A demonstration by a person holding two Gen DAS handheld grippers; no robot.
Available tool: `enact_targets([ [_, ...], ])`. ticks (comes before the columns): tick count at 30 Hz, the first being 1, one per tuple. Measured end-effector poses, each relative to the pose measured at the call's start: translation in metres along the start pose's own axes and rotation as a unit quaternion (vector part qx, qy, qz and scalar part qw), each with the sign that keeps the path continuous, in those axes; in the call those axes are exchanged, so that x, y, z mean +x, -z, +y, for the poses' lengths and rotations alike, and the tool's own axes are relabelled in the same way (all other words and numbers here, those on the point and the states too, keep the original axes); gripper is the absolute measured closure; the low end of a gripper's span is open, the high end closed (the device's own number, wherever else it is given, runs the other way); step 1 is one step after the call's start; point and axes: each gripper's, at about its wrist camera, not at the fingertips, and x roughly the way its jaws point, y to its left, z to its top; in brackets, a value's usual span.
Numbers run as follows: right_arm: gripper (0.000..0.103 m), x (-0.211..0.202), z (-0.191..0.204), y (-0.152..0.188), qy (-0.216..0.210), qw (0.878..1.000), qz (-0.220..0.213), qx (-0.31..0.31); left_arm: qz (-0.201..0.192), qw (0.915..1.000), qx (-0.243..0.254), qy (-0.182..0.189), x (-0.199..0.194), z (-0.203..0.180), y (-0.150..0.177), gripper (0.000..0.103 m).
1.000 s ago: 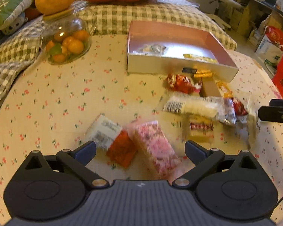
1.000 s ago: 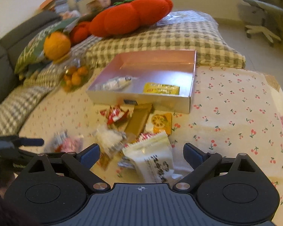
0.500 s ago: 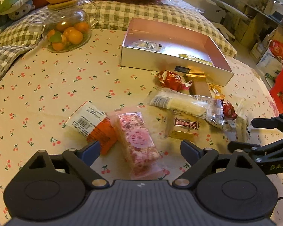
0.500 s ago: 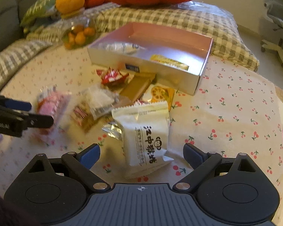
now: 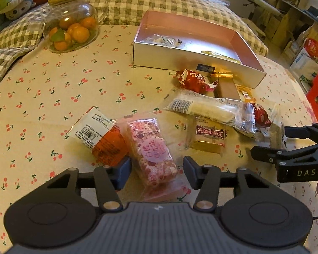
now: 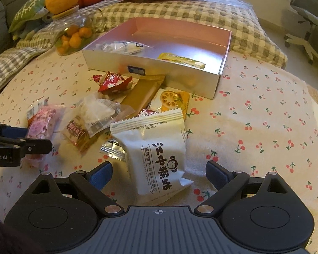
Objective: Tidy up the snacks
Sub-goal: 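Grasp the pink candy bar with the left tool while the right tool grasps the white pastry bag, then carry both held snacks into the silver tray and release them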
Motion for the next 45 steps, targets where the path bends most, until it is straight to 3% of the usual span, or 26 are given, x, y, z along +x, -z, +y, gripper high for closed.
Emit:
enact_targets([
  [6,0.010,-0.001,0.001,0.000,-0.002,1.000,-0.004,-0.001,-0.001,1.0000,0.000,0.000,-0.002,0.001,0.000,0.064],
  [9,0.016,-0.003,0.001,-0.001,-0.005,1.000,-0.006,0.003,-0.003,1.0000,-0.002,0.001,-0.003,0.001,0.000,0.069],
  [12,0.025,-0.003,0.001,-0.002,-0.009,1.000,-0.006,0.005,-0.005,1.0000,-0.002,0.002,-0.004,0.001,0.000,0.070],
  [17,0.055,-0.005,0.004,-0.002,-0.009,1.000,-0.002,-0.001,-0.006,0.9999,-0.002,0.010,-0.006,0.002,-0.001,0.072],
  [27,0.056,-0.018,0.007,-0.007,-0.015,1.000,-0.003,0.017,-0.012,0.9994,0.006,0.031,-0.012,0.000,-0.006,0.073],
  [36,0.056,-0.028,-0.004,-0.012,-0.026,0.997,-0.001,0.075,-0.017,0.9987,0.013,0.046,-0.017,0.000,-0.011,0.073],
  [45,0.056,-0.045,-0.006,-0.028,-0.036,0.994,-0.023,0.103,-0.028,0.9977,0.017,0.059,-0.024,-0.002,-0.023,0.073],
])
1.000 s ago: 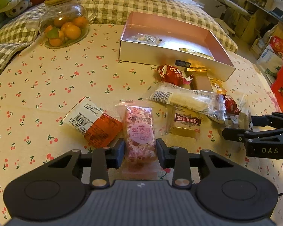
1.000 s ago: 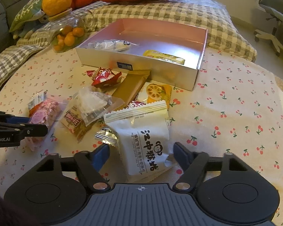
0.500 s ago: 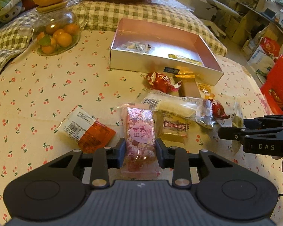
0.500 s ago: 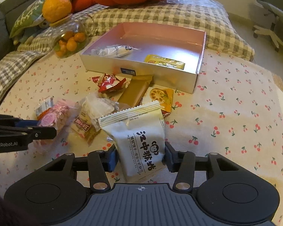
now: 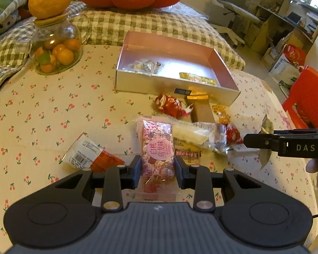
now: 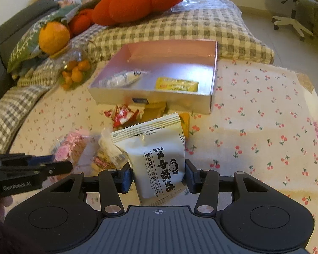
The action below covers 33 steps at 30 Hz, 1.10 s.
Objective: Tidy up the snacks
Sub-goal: 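Carry both held snacks into the silver tray and release them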
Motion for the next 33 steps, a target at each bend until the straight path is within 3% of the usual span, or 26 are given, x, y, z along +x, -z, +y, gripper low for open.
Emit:
enact_targets([
  [9,0.056,-0.002,0.001,-0.027,-0.005,0.999,-0.023,0.045,-0.020,0.9997,-0.014,0.010,-0.003,-0.005,-0.024,0.073],
  [15,0.056,0.007,-0.006,-0.047,0.011,0.996,-0.029,0.079,-0.041,0.9989,-0.015,0.018,0.008,-0.006,-0.060,0.073],
  [20,0.056,0.018,-0.022,-0.062,0.026,0.992,-0.047,0.111,-0.049,0.9988,0.007,0.003,0.030,-0.004,-0.091,0.073],
  [23,0.056,0.024,-0.032,-0.072,0.025,0.989,-0.061,0.131,-0.038,0.9992,0.001,0.014,0.046,-0.002,-0.106,0.073],
  [27,0.056,0.034,-0.042,-0.086,0.023,0.987,-0.078,0.138,-0.030,0.9990,0.007,0.031,0.068,-0.010,-0.119,0.073],
  [33,0.056,0.056,-0.049,-0.099,0.016,0.986,-0.088,0.139,-0.023,0.9993,0.018,0.025,0.100,-0.013,-0.127,0.073],
])
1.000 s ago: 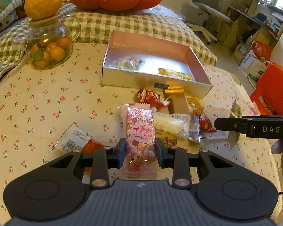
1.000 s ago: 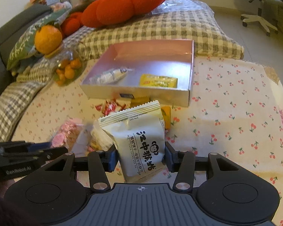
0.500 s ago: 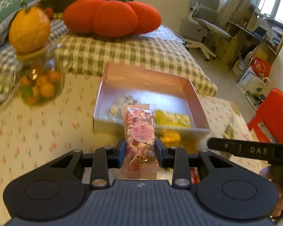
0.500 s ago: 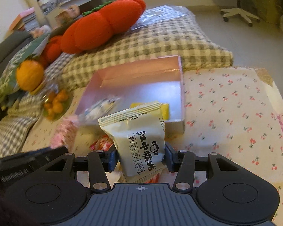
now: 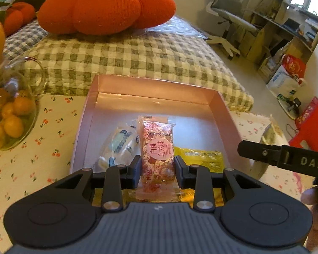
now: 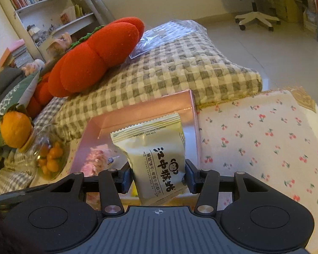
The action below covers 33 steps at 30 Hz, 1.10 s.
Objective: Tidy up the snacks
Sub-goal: 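Carry both held snacks into the silver tray and release them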
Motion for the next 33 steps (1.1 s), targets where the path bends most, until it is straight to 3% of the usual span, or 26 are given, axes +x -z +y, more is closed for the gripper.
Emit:
enact_targets([
  [13,0.055,0.042,-0.012,-0.008,-0.022,0.999,0.005,0.023,-0.026,0.9993,0.024,-0.013,0.035,0.004,-0.027,0.073],
  [23,0.051,0.050,-0.016,-0.011,-0.030,0.999,-0.008,0.031,-0.029,0.9987,0.038,-0.020,0.055,-0.006,-0.037,0.073],
  [24,0.049,0.050,-0.016,-0.011,-0.031,0.999,-0.008,0.032,-0.029,0.9986,0.038,-0.021,0.056,-0.006,-0.037,0.072],
  [25,0.037,0.050,-0.016,-0.012,-0.032,0.999,-0.009,0.033,-0.031,0.9986,0.037,-0.023,0.056,-0.006,-0.036,0.071],
  [26,0.029,0.048,-0.016,-0.012,-0.033,0.999,-0.012,0.035,-0.033,0.9985,0.037,-0.024,0.056,-0.006,-0.035,0.065],
  [27,0.028,0.047,-0.016,-0.012,-0.037,0.999,-0.015,0.036,-0.033,0.9985,0.037,-0.025,0.055,-0.005,-0.033,0.057],
  [33,0.025,0.037,-0.012,-0.014,-0.032,0.999,-0.020,0.032,-0.036,0.9980,0.044,-0.029,0.044,-0.007,-0.028,0.041],
])
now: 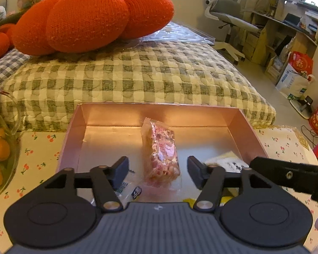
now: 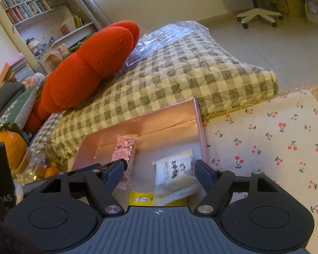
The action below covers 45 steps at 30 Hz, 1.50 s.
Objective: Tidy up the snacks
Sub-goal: 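Carry both held snacks into the silver tray and release them, then grasp the red-and-white wrapped snack with the left tool while the right tool grasps the brown cake pack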
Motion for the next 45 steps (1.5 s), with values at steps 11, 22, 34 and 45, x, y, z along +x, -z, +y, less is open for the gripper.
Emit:
enact_targets([
  [11,0.016,-0.034,0.019,0.001,0.022,0.999,0.014,-0.028,0.008,0.9999,0.004,-0.008,-0.037,0.001,0.011,0.022],
  [22,0.012,-0.076,0.036,0.018,0.038,0.998,0.026,-0.049,0.014,0.9998,0.012,-0.008,-0.084,-0.004,0.029,0.003],
  [34,0.007,-0.106,0.050,0.052,0.040,0.996,0.042,-0.067,0.043,0.9977,0.020,-0.049,-0.120,-0.002,0.063,0.001],
  [45,0.007,-0.111,0.060,0.087,0.032,0.994,0.058,-0.091,0.079,0.9919,-0.049,-0.087,-0.141,0.028,0.100,0.001],
])
